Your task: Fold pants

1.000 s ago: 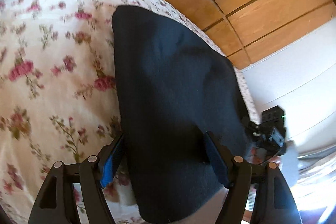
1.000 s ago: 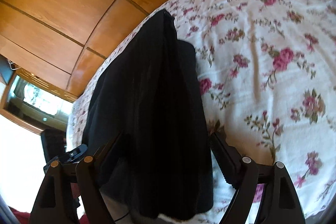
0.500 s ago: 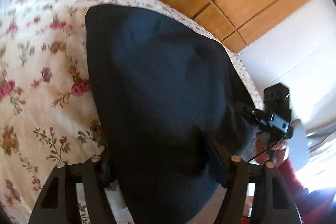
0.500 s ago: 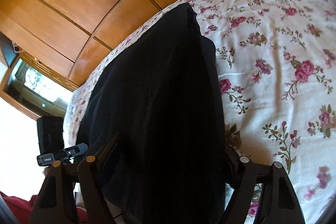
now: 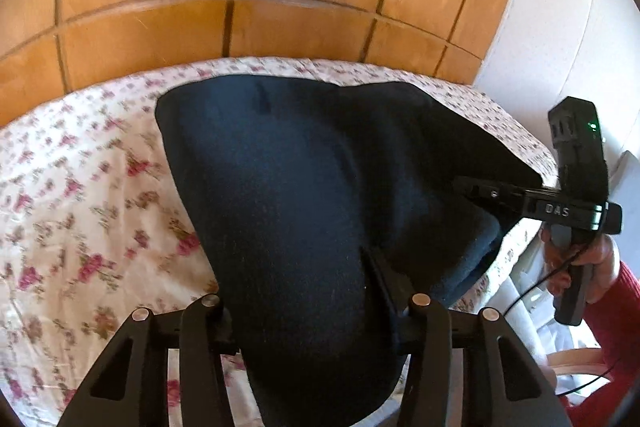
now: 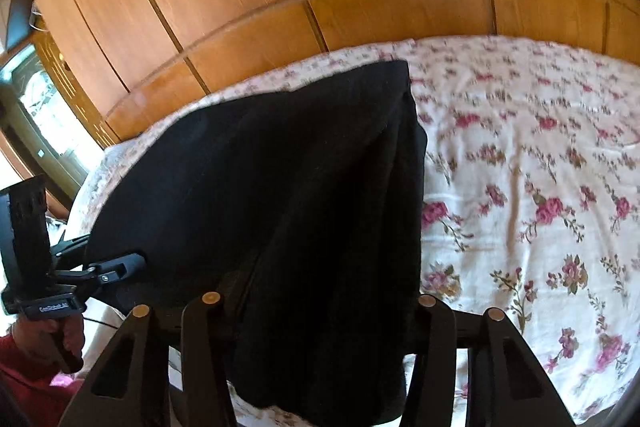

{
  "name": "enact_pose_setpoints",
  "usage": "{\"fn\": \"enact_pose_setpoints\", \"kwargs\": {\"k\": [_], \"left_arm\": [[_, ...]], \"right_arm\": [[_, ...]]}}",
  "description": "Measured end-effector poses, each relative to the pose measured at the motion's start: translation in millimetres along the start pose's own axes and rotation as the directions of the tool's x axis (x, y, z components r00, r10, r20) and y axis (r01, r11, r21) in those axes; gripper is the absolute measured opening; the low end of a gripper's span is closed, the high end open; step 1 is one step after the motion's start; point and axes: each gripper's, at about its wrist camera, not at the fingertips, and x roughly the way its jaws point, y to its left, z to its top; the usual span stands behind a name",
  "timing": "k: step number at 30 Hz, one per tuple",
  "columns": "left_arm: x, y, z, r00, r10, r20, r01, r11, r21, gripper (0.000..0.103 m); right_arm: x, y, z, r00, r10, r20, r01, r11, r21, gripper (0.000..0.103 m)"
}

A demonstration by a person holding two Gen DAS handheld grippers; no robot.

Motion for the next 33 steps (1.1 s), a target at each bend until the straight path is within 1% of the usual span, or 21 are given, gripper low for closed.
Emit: {"fn": "enact_pose_setpoints", "kwargs": {"k": [3, 6, 9, 14, 19, 25, 28, 33], "left_arm": [[-6.8, -0.2, 4.4, 0.998, 0.047, 0.044, -0.049, 0.998, 0.034, 0.051], [-8.4, 5.2, 10.8, 0.993, 0.09, 0.074, -0.094, 0.995, 0.045, 0.05], [-2.3, 16.0, 18.6, 0.991, 0.114, 0.073, -0.116, 0.993, 0.026, 0.05], [19.8, 34.1, 39.2, 0.984, 0.161, 0.072, -0.16, 0.987, -0.012, 0.05], [42.1, 53.8, 68.6, 0.975, 0.201, 0.092, -0.199, 0.979, -0.036, 0.05], [72.6, 78.8, 107.7, 0.965, 0.23, 0.129, -0.227, 0.973, -0.04, 0.05], [86.1, 89.8, 124.2, 0.959, 0.247, 0.138, -0.243, 0.969, -0.046, 0.05], [106.4, 101.9, 148.2, 0.948, 0.279, 0.156, -0.279, 0.96, -0.022, 0.05]], "right_arm": [[4.9, 4.6, 5.0, 0.999, 0.01, 0.037, -0.01, 1.0, 0.002, 0.052], [18.1, 11.9, 14.9, 0.998, 0.014, 0.063, -0.014, 1.0, -0.008, 0.052], [29.4, 15.8, 22.9, 0.998, 0.012, 0.068, -0.011, 1.0, -0.019, 0.052], [58.0, 24.3, 46.4, 0.998, -0.005, 0.068, 0.008, 0.999, -0.041, 0.052], [89.5, 18.8, 86.5, 0.996, -0.008, 0.086, 0.011, 1.0, -0.029, 0.052], [122.4, 14.4, 138.4, 0.992, -0.024, 0.125, 0.032, 0.997, -0.064, 0.051], [139.5, 9.9, 160.1, 0.989, -0.032, 0.144, 0.041, 0.997, -0.065, 0.051], [165.1, 6.8, 188.3, 0.986, -0.055, 0.16, 0.068, 0.995, -0.075, 0.051]]}}
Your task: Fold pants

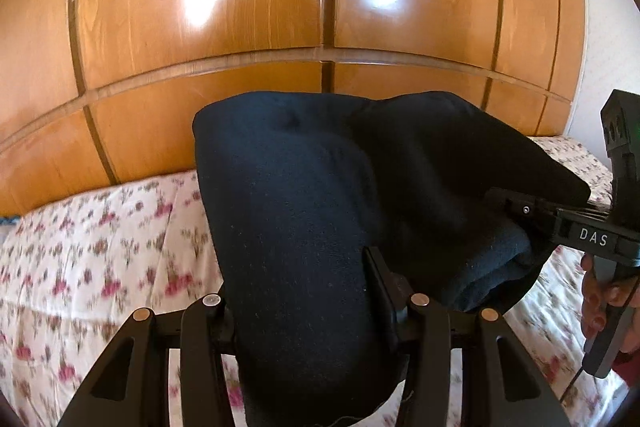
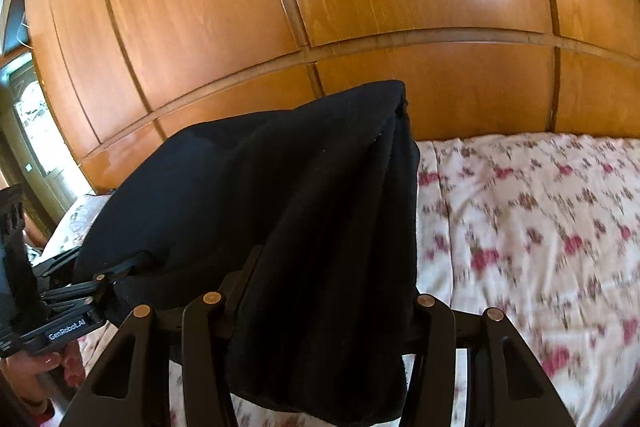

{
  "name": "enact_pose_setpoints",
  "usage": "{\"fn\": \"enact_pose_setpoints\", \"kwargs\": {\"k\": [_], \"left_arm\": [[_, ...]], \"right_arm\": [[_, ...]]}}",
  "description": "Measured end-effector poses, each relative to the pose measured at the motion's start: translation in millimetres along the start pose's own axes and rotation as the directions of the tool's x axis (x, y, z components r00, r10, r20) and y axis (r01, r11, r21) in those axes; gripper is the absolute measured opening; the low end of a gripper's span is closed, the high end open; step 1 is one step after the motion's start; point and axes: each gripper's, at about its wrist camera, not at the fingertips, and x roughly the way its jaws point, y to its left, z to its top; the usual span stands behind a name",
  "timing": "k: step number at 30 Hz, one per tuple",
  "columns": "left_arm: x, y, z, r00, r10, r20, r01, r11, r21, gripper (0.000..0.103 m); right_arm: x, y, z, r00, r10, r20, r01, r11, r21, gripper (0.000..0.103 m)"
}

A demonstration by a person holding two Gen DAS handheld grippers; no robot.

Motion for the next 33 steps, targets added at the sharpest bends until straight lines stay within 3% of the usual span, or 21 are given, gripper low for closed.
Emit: {"fn": "enact_pose_setpoints", "kwargs": {"k": [5, 10, 15, 19, 25, 30, 33], "left_arm": [[28.0, 9.7, 10.4, 1.0, 0.004, -0.012, -0.004, 1.0, -0.008, 0.05], [54.9, 11.1, 1.8, 0.998, 0.003, -0.059, -0.003, 1.0, -0.007, 0.051], [54.2, 6.3, -17.6, 0.999, 0.032, 0.011, -0.032, 0.999, 0.014, 0.054], [54.6, 4.2, -21.1, 0.999, 0.05, 0.02, -0.05, 0.999, 0.011, 0.056], [54.3, 8.6, -21.8, 0.999, 0.039, 0.023, -0.038, 0.999, -0.006, 0.059], [53.3, 18.6, -23.1, 0.999, 0.033, 0.014, -0.032, 0.998, -0.058, 0.071], [47.5, 22.4, -25.6, 0.999, 0.052, 0.012, -0.051, 0.995, -0.084, 0.078]], "right_arm": [[16.5, -7.4, 7.8, 1.0, 0.003, 0.009, -0.003, 1.0, -0.015, 0.051], [45.4, -30.3, 1.9, 0.999, -0.023, -0.048, 0.024, 0.999, 0.023, 0.052], [45.7, -37.9, -8.4, 0.999, -0.029, -0.018, 0.03, 0.999, 0.045, 0.059], [49.3, -35.1, -8.6, 0.998, -0.053, -0.02, 0.053, 0.998, 0.033, 0.061], [47.9, -33.5, -9.0, 0.995, -0.094, -0.016, 0.094, 0.995, 0.029, 0.07], [48.8, -36.7, -8.6, 0.99, -0.141, -0.033, 0.142, 0.989, 0.046, 0.089], [44.0, -37.2, -8.9, 0.988, -0.151, -0.043, 0.154, 0.986, 0.07, 0.094]]}}
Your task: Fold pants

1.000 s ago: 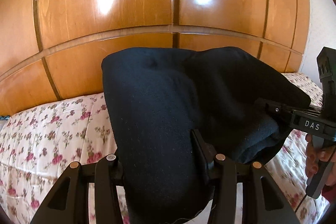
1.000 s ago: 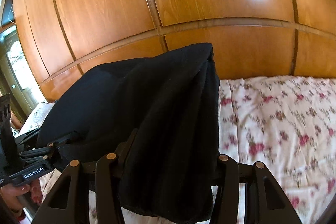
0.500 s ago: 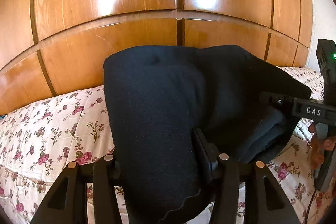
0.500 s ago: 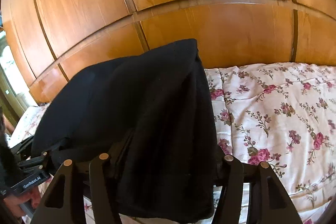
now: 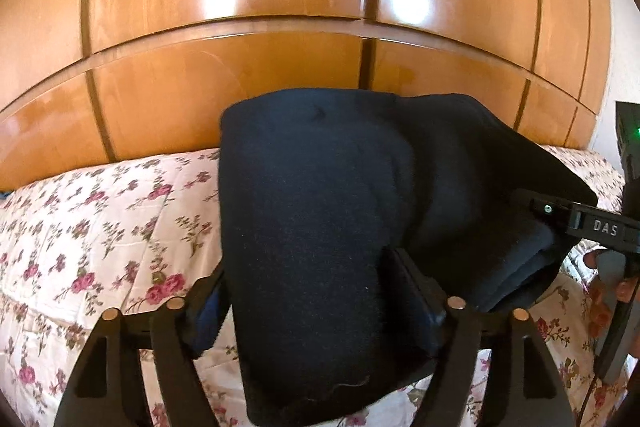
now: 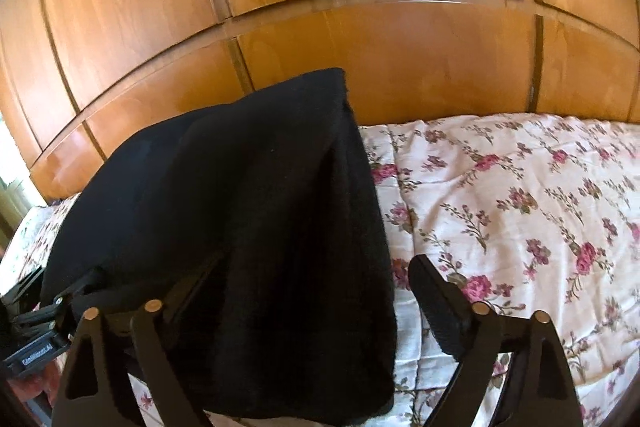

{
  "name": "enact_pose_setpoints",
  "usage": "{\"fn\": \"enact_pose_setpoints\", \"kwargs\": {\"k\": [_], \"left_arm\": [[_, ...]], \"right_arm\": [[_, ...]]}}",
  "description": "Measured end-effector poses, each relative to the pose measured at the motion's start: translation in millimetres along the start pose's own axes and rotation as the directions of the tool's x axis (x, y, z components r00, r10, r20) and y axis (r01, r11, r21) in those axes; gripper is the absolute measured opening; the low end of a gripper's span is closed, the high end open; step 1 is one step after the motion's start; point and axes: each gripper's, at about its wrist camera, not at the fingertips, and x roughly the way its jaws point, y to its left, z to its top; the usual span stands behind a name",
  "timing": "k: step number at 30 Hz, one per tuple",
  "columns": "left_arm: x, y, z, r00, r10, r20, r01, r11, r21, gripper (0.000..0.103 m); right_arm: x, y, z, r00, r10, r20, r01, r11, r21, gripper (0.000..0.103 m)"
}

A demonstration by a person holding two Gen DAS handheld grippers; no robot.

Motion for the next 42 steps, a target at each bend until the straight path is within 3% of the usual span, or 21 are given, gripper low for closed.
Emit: {"fn": "enact_pose_setpoints", "kwargs": {"k": [9, 16, 20, 25, 32, 37, 42], "left_arm": [[-38.7, -12.6, -19.2, 0.996, 0.092, 0.018, -0.093, 0.995, 0.038, 0.079], [-79.3, -11.6, -48.5, 0.996, 0.083, 0.03, -0.082, 0.996, -0.043, 0.079], [-103.8, -17.0, -55.6, 0.981, 0.165, 0.1, -0.16, 0.985, -0.057, 0.079], [-129.0, -30.0, -66.3, 0.934, 0.297, 0.196, -0.294, 0.955, -0.048, 0.079], [-155.2, -39.4, -73.5, 0.925, 0.272, 0.266, -0.274, 0.961, -0.029, 0.079], [-162.2, -46.4, -75.5, 0.936, 0.225, 0.271, -0.233, 0.973, -0.003, 0.079], [-170.3, -52.0, -74.4, 0.936, 0.219, 0.276, -0.229, 0.973, 0.002, 0.079]], "right_arm": [[-39.8, 8.1, -19.7, 0.996, -0.088, 0.022, 0.087, 0.996, 0.011, 0.094], [-91.6, 27.7, -54.1, 0.987, -0.116, 0.115, 0.118, 0.993, -0.009, 0.095], [-112.1, 45.8, -76.4, 0.979, -0.125, 0.161, 0.134, 0.99, -0.045, 0.095], [-132.6, 67.6, -91.7, 0.96, -0.138, 0.243, 0.161, 0.984, -0.078, 0.095], [-140.6, 83.0, -96.5, 0.948, -0.143, 0.284, 0.187, 0.973, -0.135, 0.095], [-144.4, 86.4, -100.6, 0.944, -0.157, 0.291, 0.202, 0.971, -0.131, 0.095], [-154.8, 89.4, -101.9, 0.941, -0.157, 0.3, 0.201, 0.972, -0.121, 0.095]]}}
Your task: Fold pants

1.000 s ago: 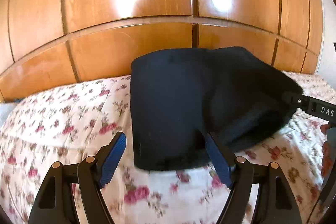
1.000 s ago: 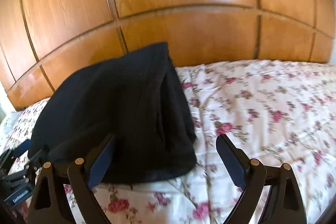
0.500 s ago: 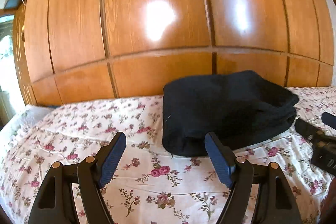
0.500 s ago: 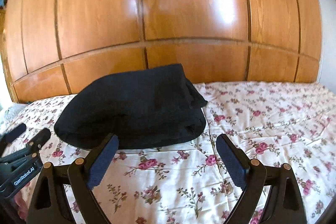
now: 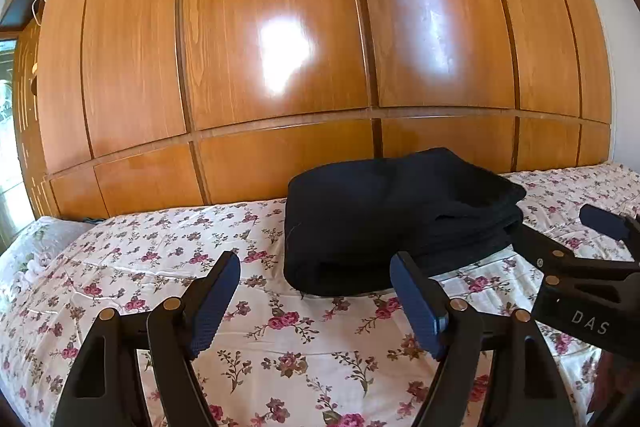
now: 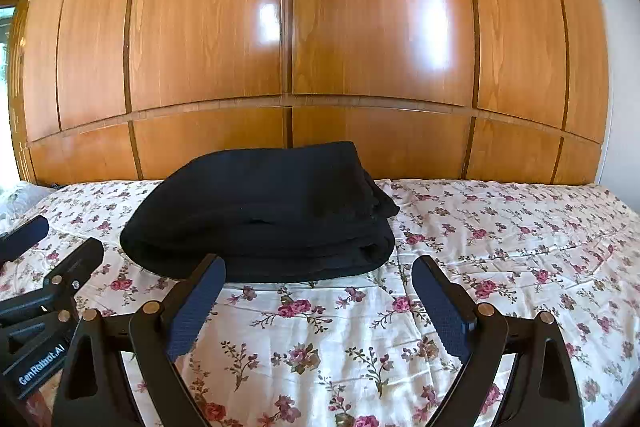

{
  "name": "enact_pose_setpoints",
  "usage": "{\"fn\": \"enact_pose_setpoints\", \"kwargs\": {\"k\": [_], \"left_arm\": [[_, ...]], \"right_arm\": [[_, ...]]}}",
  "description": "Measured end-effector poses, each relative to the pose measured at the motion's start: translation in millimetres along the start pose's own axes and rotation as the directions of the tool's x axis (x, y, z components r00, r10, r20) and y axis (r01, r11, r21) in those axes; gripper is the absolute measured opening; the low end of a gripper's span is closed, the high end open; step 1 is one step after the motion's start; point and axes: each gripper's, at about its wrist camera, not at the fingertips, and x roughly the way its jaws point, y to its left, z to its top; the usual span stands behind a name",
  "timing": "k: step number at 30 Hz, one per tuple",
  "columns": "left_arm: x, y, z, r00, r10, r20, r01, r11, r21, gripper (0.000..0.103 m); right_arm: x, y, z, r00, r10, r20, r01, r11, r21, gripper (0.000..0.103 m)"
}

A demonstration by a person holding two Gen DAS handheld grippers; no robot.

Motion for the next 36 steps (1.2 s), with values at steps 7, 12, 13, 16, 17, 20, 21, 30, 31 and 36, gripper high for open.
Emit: {"fn": "enact_pose_setpoints", "kwargs": {"k": [7, 12, 13, 16, 17, 20, 21, 30, 31, 36], "left_arm": [[-6.1, 5.1, 3.2, 0.999, 0.004, -0.033, -0.005, 0.999, -0.047, 0.079], [-5.4, 6.9, 1.5, 0.999, -0.001, -0.048, -0.002, 0.999, -0.05, 0.079], [-5.6, 8.1, 1.3, 0.999, -0.005, -0.049, 0.002, 0.998, -0.058, 0.079], [-4.9, 12.2, 1.4, 0.998, -0.006, -0.061, 0.001, 0.996, -0.084, 0.079], [-4.4, 14.0, 1.4, 0.998, -0.006, -0.064, 0.0, 0.996, -0.091, 0.079], [-3.7, 15.7, 1.8, 0.998, -0.006, -0.068, -0.001, 0.995, -0.096, 0.079], [-3.7, 15.7, 1.8, 0.998, -0.006, -0.069, 0.0, 0.995, -0.096, 0.079], [-3.2, 14.5, 2.0, 0.997, -0.009, -0.078, 0.001, 0.995, -0.101, 0.079], [-3.2, 14.2, 1.8, 0.997, -0.008, -0.078, 0.0, 0.995, -0.098, 0.079], [-3.1, 13.5, 1.9, 0.997, 0.001, -0.075, -0.008, 0.996, -0.09, 0.079]], "right_arm": [[-8.3, -3.4, -1.0, 1.0, -0.001, -0.015, 0.001, 0.999, 0.034, 0.095], [-8.2, -4.5, -0.8, 1.0, 0.001, -0.017, -0.001, 0.999, 0.035, 0.095], [-8.4, -4.7, -0.3, 1.0, 0.002, -0.017, -0.002, 0.999, 0.035, 0.095], [-9.4, -5.0, 0.5, 1.0, -0.004, -0.013, 0.004, 1.0, 0.031, 0.095], [-9.3, -5.6, 0.6, 1.0, -0.006, -0.013, 0.006, 0.999, 0.031, 0.095], [-8.3, -7.6, 0.7, 1.0, -0.002, -0.018, 0.002, 0.999, 0.039, 0.095], [-8.2, -7.7, 0.5, 1.0, -0.002, -0.018, 0.003, 0.999, 0.041, 0.095], [-6.8, -3.3, 0.5, 1.0, 0.004, -0.021, -0.003, 0.999, 0.038, 0.095], [-6.6, -3.1, 0.4, 1.0, 0.002, -0.021, -0.002, 0.999, 0.038, 0.095], [-5.2, -4.9, -0.9, 1.0, 0.004, -0.028, -0.003, 0.999, 0.049, 0.095]]}}
